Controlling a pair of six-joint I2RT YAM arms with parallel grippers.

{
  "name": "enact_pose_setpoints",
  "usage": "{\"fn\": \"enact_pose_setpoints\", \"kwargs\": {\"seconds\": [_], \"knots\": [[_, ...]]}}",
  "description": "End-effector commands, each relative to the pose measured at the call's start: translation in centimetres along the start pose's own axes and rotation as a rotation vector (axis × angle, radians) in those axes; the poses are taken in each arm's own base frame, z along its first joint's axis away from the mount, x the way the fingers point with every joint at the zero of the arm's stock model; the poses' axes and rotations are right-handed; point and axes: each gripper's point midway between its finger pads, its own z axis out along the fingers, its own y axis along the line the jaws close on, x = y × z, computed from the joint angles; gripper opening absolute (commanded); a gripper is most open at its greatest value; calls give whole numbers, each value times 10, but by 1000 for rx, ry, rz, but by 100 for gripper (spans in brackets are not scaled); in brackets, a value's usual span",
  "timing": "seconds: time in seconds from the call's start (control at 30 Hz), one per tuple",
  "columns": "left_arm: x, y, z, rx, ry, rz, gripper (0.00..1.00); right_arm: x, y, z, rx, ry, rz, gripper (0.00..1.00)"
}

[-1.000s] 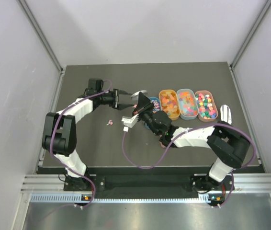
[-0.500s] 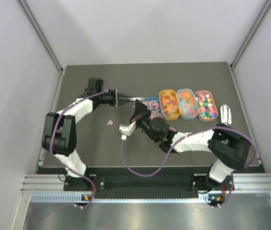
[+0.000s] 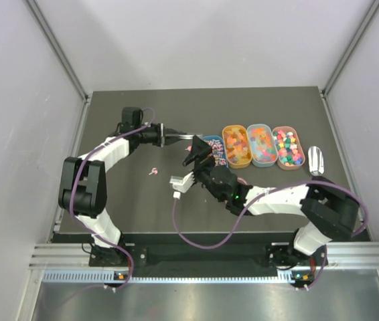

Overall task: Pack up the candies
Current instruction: Adjust the bottle lid.

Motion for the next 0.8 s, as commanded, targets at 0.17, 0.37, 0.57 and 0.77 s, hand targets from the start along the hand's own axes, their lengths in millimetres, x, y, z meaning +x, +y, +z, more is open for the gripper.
{"fn": "enact_pose_setpoints", "kwargs": {"seconds": [0.17,0.37,0.57,0.77], "knots": [[12,-21,-11,98,3,211,0,36,-61,-43,-40,128,542,100],[25,-10,-16,181,28,556,0,80,-110,-41,-333,80,1194,99],[55,1,-10,121,104,922,0,57,-86,-78,-840,-72,1190,95],[92,19,0,98,198,1098,0,31,-52,-111,-1124,-128,1172,93]]}}
